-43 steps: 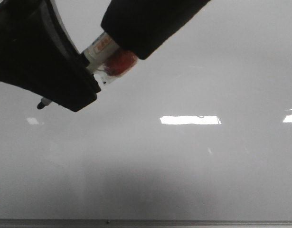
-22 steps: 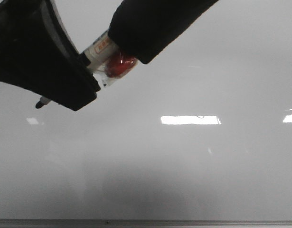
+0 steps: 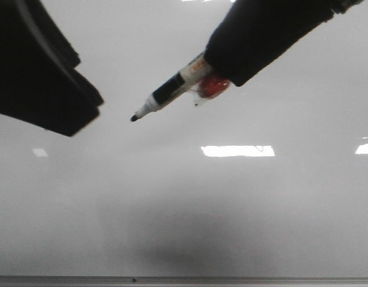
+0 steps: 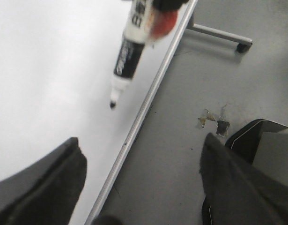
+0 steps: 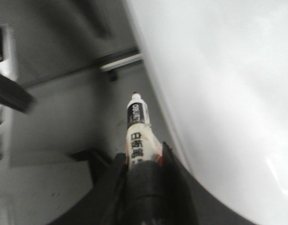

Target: Write number 9 on whiteboard

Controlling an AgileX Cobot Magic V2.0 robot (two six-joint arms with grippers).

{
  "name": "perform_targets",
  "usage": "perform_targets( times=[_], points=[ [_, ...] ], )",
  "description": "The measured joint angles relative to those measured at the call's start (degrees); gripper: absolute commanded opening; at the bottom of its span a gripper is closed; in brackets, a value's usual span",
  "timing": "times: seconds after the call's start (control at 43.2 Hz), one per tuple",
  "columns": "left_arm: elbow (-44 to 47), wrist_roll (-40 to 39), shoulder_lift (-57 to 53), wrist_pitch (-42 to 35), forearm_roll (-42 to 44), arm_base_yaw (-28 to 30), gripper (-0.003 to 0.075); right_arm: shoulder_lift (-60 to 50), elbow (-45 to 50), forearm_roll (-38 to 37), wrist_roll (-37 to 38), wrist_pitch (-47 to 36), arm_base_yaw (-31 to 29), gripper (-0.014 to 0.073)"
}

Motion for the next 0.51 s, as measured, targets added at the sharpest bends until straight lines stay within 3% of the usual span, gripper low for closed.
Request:
perform_targets(
  times=[0.232,0.51],
  points=[
    [9.8,-7.8,-15.6,-2.3,1.2,0.0,-0.0006,-2.7,4.1,5.9,1.5,-9.9,-3.5,-0.0066],
    [16.8,-9.4,-31.3,-4.5,0.1,0.0,-0.0019,-2.7,4.2,9.3,1.8,-16.8,-3.6,-0.0066]
  ],
)
